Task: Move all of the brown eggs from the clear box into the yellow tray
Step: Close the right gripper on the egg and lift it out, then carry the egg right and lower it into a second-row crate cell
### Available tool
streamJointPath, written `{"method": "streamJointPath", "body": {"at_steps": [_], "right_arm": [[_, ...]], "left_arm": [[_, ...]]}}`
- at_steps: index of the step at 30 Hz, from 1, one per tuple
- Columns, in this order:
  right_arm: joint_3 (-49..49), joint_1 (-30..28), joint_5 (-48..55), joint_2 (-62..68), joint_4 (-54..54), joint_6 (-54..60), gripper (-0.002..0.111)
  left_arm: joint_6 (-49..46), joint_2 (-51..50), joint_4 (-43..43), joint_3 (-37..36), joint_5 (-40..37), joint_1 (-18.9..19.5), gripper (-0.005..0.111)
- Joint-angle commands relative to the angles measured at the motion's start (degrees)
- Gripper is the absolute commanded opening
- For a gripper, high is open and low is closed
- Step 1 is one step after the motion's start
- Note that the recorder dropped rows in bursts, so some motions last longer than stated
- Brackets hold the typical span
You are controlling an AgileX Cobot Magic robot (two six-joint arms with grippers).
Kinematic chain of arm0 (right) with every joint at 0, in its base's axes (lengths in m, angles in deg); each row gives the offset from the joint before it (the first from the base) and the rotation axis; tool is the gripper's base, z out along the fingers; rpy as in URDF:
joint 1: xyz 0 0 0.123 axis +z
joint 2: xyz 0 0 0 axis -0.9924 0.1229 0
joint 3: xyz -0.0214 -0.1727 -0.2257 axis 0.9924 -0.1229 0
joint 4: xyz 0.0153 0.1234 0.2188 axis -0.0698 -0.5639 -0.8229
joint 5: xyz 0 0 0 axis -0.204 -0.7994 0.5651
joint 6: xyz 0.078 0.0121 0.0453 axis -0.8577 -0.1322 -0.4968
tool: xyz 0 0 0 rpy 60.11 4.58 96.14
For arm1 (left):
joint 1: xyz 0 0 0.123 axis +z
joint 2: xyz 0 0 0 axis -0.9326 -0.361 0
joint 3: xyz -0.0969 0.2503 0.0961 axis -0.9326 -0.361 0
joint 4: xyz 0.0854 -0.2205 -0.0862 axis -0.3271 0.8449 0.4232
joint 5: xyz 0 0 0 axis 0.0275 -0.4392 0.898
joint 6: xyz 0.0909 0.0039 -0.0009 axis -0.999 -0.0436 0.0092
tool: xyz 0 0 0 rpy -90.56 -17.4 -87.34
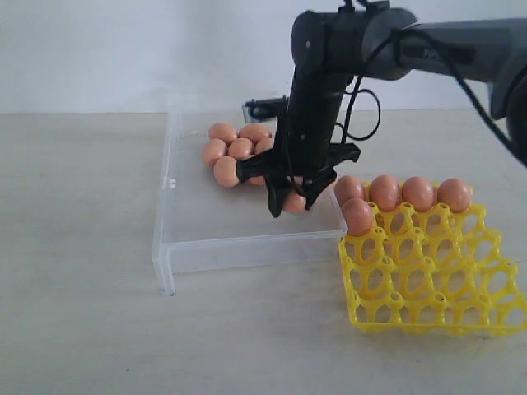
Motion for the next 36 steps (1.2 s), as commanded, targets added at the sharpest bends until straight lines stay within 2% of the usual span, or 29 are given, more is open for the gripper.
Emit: {"method": "streamJointPath", "body": {"at_steps": [1,9,14,17,24,28,31,36], "right_arm": [[0.0,0.0,-1.6,-6.5,0.0,2.4,0.0],[-0.7,0.0,-2.7,-15.1,-0.3,5.7,0.0],[-11.4,0.0,-14.8,-21.5,-2.0,5.7,0.0],[-23.9,0.0,-28.3,-27.6,-3.1,5.7,0.0],[-57.5,0.0,-68.8,-44.3,-2.8,5.7,0.0],[-69.9,-0.8,-85.6,-51.7,-4.0,5.7,0.0],[-75.2,-3.9,-94.3,-55.7,-12.8,6.6,0.0],[-79.1,-11.2,-109.2,-56.9,-37.5,8.1,0.0]], "left_arm": [[-0.1,0.1,0.1,-0.1,-0.1,0.2,0.004],[-0.1,0.1,0.1,-0.1,-0.1,0.2,0.004],[-0.1,0.1,0.1,-0.1,0.0,0.2,0.004],[-0.1,0.1,0.1,-0.1,0.0,0.2,0.004],[-0.1,0.1,0.1,-0.1,0.0,0.2,0.004],[-0.1,0.1,0.1,-0.1,0.0,0.2,0.004],[-0.1,0.1,0.1,-0.1,0.0,0.2,0.004],[-0.1,0.1,0.1,-0.1,0.0,0.2,0.004]]}}
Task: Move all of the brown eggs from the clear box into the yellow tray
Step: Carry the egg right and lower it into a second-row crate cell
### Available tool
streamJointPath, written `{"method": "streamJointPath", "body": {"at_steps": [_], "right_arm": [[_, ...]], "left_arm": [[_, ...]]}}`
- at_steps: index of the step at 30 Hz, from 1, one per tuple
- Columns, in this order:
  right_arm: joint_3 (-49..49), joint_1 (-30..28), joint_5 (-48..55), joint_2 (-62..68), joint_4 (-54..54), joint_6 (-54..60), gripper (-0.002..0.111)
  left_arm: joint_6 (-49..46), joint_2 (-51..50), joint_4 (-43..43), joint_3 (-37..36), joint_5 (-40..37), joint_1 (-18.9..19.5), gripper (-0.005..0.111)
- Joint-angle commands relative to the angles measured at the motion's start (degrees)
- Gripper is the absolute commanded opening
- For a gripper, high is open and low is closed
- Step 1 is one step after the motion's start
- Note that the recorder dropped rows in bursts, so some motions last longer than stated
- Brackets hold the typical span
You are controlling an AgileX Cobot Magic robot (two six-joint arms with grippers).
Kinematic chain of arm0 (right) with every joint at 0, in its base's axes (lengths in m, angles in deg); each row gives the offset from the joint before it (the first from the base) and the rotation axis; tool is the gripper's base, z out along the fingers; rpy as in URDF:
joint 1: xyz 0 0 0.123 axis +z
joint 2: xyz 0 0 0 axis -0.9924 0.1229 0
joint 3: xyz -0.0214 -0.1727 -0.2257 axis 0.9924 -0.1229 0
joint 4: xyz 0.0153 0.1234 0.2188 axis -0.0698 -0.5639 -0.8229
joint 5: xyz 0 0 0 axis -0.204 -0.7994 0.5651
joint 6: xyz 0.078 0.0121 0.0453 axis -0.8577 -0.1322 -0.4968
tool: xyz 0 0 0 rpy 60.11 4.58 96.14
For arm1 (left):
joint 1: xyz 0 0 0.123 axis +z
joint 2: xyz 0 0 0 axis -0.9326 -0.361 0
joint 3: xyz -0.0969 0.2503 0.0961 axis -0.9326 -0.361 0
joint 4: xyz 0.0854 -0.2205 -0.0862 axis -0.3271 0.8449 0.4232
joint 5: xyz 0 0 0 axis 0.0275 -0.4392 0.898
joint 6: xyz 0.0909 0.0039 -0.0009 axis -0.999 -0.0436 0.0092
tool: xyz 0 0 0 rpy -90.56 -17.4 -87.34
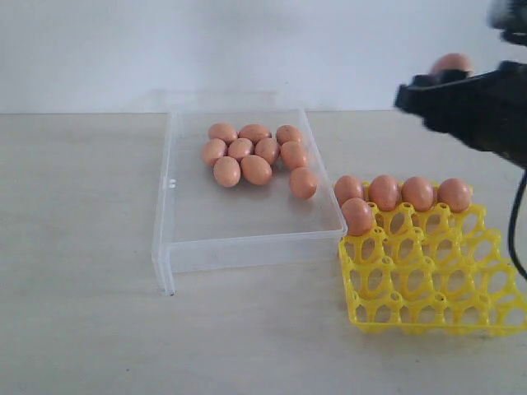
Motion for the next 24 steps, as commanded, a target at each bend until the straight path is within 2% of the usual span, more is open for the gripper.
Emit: {"method": "streamJointPath", "body": {"at_steps": [1,4,6,8,9,10,12,13,16,18,20,24], "right_arm": [[-2.4,-6.8,-14.9,-0.7,-23.1,1.3,0.0],[-2.4,-12.0,-18.5,-0.7,-29.4,-0.1,0.0],[-2.4,-15.2,-17.9,-0.7,-28.0,-4.0,0.0],[-2.4,-19.1,-13.9,-0.7,-21.2,-14.6,0.0],[-2.4,-20.9,-12.1,-0.7,-14.1,-23.4,0.0],[-2.2,-23.8,-10.5,-0.2,-2.2,-33.9,0.0],[-1.7,-28.0,-14.1,1.4,18.3,-54.0,0.0],[-0.8,-30.5,-20.4,3.7,33.3,-64.2,0.0],[3.6,-37.2,-36.7,10.9,58.4,-78.9,0.0],[7.0,-39.3,-43.1,15.9,68.5,-84.1,0.0],[10.4,-40.2,-43.1,20.4,76.1,-88.0,0.0],[14.0,-40.1,-43.1,25.3,89.0,-87.5,0.0]], "left_arm": [[-0.1,0.1,0.1,-0.1,0.0,0.2,0.004],[-0.1,0.1,0.1,-0.1,0.0,0.2,0.004],[-0.1,0.1,0.1,-0.1,0.0,0.2,0.004],[-0.1,0.1,0.1,-0.1,0.0,0.2,0.004],[-0.1,0.1,0.1,-0.1,0.0,0.2,0.004],[-0.1,0.1,0.1,-0.1,0.0,0.2,0.004],[-0.1,0.1,0.1,-0.1,0.0,0.2,0.004],[-0.1,0.1,0.1,-0.1,0.0,0.2,0.004],[-0.1,0.1,0.1,-0.1,0.0,0.2,0.004],[-0.1,0.1,0.1,-0.1,0.0,0.2,0.004],[-0.1,0.1,0.1,-0.1,0.0,0.2,0.004],[-0.1,0.1,0.1,-0.1,0.0,0.2,0.004]]}}
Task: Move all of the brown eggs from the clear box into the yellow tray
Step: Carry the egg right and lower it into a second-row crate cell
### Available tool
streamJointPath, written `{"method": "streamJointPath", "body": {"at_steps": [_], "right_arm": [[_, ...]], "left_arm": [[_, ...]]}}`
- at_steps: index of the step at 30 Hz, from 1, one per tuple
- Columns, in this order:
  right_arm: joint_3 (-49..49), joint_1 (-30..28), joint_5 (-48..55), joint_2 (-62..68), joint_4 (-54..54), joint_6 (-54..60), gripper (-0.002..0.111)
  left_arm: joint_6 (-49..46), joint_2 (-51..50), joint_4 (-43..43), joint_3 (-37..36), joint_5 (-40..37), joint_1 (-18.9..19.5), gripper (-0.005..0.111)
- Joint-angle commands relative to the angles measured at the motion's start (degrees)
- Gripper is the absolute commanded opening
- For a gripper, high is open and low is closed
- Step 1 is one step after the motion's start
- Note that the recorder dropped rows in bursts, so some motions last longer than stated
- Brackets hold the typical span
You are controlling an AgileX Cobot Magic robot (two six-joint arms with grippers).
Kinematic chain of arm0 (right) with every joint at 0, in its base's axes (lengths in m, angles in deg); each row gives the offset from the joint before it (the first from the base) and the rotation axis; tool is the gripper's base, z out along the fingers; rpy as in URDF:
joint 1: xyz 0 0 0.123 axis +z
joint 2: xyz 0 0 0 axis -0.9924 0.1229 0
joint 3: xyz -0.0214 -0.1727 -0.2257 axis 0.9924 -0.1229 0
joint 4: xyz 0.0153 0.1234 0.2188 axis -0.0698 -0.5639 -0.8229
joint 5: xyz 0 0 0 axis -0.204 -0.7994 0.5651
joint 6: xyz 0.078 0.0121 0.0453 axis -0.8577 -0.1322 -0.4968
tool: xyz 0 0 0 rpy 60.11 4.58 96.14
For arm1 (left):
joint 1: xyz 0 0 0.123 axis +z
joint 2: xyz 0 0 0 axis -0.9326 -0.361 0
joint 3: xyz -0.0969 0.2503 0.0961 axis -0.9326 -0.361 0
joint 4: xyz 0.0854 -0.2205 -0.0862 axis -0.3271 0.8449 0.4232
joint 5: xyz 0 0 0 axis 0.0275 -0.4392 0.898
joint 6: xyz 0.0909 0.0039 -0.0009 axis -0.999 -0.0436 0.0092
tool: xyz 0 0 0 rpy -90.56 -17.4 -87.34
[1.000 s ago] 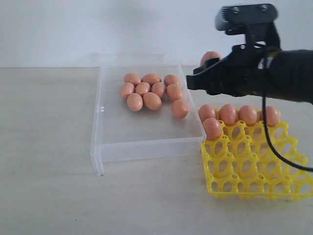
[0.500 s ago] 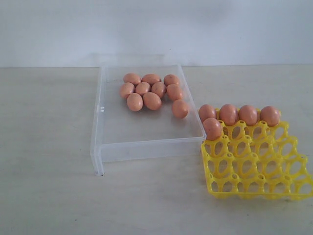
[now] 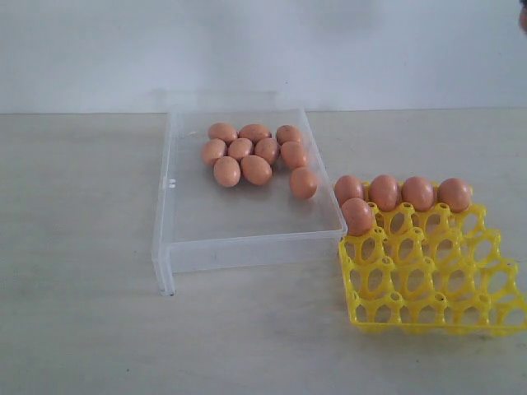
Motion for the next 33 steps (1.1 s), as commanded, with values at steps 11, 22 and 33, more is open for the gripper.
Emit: {"method": "streamJointPath", "body": {"at_steps": [11,22,33], "right_arm": [[4.2,3.1,-0.3,6.6,43.9,5.8,0.0],[4.2,15.5,33.0,6.6,44.3,17.3,0.0],[4.0,15.5,23.0,15.0,42.2,30.5,0.0]], "left_arm": [[-0.1,0.1,0.1,-0.1,0.0,0.2,0.004],[-0.1,0.1,0.1,-0.1,0.0,0.2,0.004],[-0.1,0.1,0.1,-0.1,0.0,0.2,0.004]]}}
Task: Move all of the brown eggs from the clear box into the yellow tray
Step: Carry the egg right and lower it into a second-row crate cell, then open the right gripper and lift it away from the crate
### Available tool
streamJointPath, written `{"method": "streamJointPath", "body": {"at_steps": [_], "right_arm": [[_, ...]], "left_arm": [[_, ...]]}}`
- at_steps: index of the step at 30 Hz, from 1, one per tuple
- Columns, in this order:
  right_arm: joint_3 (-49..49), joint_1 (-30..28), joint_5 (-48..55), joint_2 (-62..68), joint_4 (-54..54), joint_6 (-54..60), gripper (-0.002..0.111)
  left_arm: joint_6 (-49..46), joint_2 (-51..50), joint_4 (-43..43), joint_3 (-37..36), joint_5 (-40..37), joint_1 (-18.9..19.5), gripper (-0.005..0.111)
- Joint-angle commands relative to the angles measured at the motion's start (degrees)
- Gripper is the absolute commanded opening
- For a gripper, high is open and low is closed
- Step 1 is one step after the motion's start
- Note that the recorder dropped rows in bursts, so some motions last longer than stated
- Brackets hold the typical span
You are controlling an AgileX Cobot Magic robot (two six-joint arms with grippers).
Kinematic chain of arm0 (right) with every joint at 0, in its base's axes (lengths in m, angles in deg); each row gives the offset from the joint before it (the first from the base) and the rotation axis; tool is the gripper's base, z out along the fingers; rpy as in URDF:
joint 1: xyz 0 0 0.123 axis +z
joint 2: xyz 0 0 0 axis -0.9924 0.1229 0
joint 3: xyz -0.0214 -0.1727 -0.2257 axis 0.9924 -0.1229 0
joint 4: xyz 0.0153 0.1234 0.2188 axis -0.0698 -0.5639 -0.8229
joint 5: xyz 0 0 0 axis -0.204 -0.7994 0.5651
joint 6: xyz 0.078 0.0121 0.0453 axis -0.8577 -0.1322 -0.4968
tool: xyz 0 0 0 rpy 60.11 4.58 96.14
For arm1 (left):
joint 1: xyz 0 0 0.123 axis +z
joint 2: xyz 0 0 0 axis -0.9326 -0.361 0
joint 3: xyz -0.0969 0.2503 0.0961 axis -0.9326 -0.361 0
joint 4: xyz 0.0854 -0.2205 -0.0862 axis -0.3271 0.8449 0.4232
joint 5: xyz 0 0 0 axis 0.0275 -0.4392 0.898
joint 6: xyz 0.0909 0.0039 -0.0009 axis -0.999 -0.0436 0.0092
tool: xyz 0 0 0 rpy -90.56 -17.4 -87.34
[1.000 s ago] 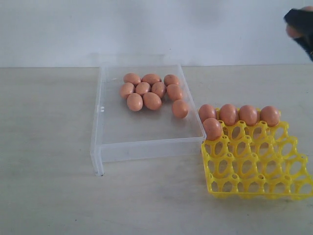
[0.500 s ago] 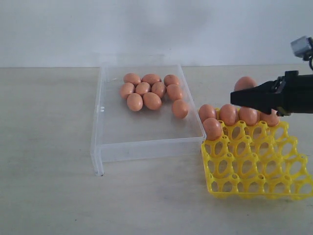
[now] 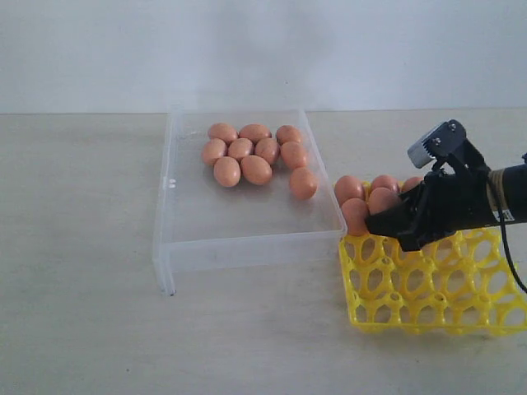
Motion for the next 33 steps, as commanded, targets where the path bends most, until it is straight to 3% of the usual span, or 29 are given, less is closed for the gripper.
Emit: {"method": "streamJointPath", "body": {"at_steps": [1,18,21,26,29,33], "right_arm": [[0.1,0.1,-1.9,1.5,-2.3,4.8,0.0],[0.1,0.1,6.4,1.5,-6.4,1.4,0.002],[0.1,0.1,6.1,1.5,-6.4,0.2,0.013],[0.1,0.1,4.7,1.5,-6.4,0.2,0.043],[0.1,0.1,4.7,1.5,-6.4,-0.7,0.051],[0.1,0.1,4.7,1.5,-6.4,-0.7,0.053]], "left_arm": [[-0.1,0.1,0.1,-0.1,0.0,0.2,0.004],[-0.1,0.1,0.1,-0.1,0.0,0.2,0.004],[-0.1,0.1,0.1,-0.1,0.0,0.2,0.004],[-0.1,0.1,0.1,-0.1,0.0,0.2,0.004],[-0.1,0.1,0.1,-0.1,0.0,0.2,0.004],[-0.1,0.1,0.1,-0.1,0.0,0.2,0.004]]}}
